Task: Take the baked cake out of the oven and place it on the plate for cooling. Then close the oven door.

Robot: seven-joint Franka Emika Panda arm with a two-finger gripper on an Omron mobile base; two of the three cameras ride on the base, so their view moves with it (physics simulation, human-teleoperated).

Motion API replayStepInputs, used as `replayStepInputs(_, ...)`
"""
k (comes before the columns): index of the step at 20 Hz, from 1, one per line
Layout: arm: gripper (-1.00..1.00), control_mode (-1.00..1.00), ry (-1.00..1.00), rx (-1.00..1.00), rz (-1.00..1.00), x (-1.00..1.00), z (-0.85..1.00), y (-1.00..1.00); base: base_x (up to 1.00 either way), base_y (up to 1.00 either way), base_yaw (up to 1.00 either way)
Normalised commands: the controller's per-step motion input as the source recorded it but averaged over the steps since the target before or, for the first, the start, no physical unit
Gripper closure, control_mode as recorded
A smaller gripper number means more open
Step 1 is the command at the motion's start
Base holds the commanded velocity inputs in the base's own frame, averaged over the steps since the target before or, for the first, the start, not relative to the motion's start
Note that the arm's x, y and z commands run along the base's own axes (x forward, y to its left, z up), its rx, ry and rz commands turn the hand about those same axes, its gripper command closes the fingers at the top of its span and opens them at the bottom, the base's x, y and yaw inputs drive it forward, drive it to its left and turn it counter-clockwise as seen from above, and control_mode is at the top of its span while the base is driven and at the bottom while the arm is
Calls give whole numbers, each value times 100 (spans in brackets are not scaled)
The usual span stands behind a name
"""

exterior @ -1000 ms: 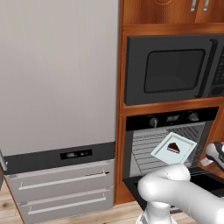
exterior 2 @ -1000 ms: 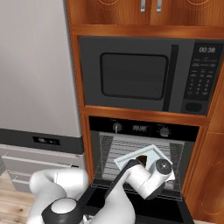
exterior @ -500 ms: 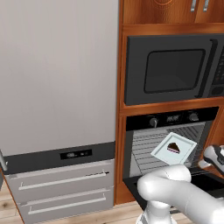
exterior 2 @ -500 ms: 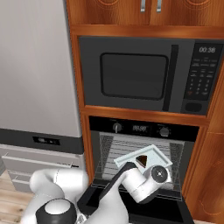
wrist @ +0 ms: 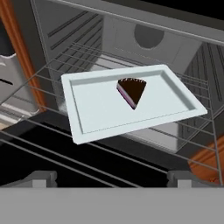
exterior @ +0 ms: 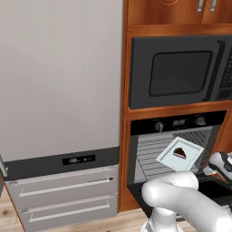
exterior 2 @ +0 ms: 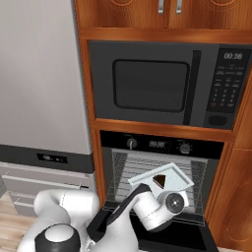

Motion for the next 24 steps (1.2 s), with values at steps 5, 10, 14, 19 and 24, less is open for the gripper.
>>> replayStepInputs(5,-100,-100,-1,0,0,35,2,5,0,0,0)
replayStepInputs(10,-100,-100,0,9,0,49,0,-11,0,0,0)
replayStepInputs(14,-100,-100,0,8,0,41,-5,-8,0,0,0)
replayStepInputs(19,-100,-100,-1,0,0,32,-22,0,0,0,0)
replayStepInputs(24,-100,-100,-1,0,0,28,-32,0,0,0,0)
